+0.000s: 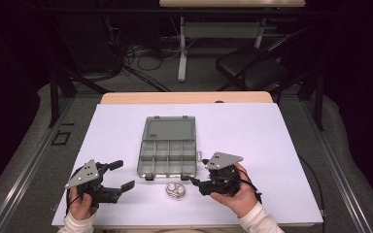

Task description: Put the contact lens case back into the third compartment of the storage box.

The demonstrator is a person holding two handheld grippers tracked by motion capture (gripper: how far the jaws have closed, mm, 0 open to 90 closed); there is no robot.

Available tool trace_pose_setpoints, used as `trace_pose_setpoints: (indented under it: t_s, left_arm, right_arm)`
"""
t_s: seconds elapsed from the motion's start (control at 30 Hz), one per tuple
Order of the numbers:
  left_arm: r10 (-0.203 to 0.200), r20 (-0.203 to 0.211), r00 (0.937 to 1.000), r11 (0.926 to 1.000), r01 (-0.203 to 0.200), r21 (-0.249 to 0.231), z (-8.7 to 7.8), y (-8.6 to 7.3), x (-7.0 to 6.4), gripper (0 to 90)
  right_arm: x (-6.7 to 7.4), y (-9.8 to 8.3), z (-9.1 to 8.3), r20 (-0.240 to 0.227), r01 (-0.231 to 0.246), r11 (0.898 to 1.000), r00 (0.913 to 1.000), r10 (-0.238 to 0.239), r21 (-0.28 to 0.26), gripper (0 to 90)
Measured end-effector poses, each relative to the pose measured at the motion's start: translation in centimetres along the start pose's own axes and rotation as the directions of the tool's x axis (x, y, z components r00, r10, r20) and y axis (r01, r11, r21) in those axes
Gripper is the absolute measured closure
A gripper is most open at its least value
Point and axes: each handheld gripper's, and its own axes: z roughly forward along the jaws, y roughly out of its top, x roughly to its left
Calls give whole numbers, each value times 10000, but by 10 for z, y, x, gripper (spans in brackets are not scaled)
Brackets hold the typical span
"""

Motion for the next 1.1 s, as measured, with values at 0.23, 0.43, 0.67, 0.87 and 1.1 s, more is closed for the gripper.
trace_pose_setpoints:
  t_s: [0.23,0.43,0.67,0.87,1.1]
  left_arm:
    - [24,-5,10000,10000,-24,68,0,-1,0,160]
    - [-6,23,10000,10000,6,61,0,-1,0,160]
    - [-8,3,10000,10000,8,53,0,-1,0,160]
    - [-1,3,10000,10000,1,83,-1,-1,0,160]
    - [7,-4,10000,10000,-7,88,-1,-1,0,160]
  right_arm:
    - [3,6,12,-238,26,9991,9997,-16,412,328]
    - [6,11,22,-406,14,9981,9992,11,612,346]
    - [8,16,29,-548,-105,9977,9984,142,671,363]
    - [9,18,32,-690,-302,9975,9970,347,642,370]
    - [10,18,36,-753,-412,9974,9961,457,599,371]
